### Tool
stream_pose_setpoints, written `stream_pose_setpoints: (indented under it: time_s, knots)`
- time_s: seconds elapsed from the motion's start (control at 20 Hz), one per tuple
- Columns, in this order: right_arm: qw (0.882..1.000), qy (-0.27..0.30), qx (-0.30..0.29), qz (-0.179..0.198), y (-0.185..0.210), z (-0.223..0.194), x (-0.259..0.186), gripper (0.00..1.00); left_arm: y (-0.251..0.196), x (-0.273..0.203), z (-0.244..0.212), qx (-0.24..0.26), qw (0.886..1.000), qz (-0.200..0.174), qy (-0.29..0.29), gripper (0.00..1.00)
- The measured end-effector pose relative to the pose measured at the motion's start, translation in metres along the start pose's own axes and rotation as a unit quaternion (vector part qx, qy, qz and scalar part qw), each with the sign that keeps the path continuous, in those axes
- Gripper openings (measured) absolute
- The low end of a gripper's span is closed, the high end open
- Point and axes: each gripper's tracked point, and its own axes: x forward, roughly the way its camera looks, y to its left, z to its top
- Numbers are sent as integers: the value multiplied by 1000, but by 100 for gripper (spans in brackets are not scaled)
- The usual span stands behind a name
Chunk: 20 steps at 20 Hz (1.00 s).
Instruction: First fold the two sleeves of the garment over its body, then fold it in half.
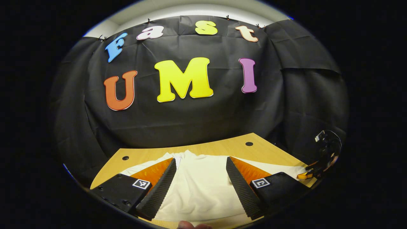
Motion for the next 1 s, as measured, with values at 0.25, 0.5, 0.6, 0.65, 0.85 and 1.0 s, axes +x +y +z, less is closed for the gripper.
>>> stream_pose_setpoints:
  time_s: [0.25,0.5,0.6,0.65,0.85,1.0]
  knots:
    - [999,-9,-12,31,13,1,2,54,8,1,7,7,1000,12,-9,99]
    - [999,18,30,20,13,3,2,4,19,-5,9,7,1000,23,-14,100]
    - [999,20,31,16,15,6,-1,4,23,-6,9,6,999,28,-16,99]
    - [999,14,36,15,17,12,-5,4,26,-6,9,5,999,29,-17,99]
    - [999,-13,43,16,25,39,-31,4,38,-9,5,-2,999,39,-18,99]
    - [998,-40,50,27,39,71,-53,2,54,-13,2,-10,998,52,-19,99]
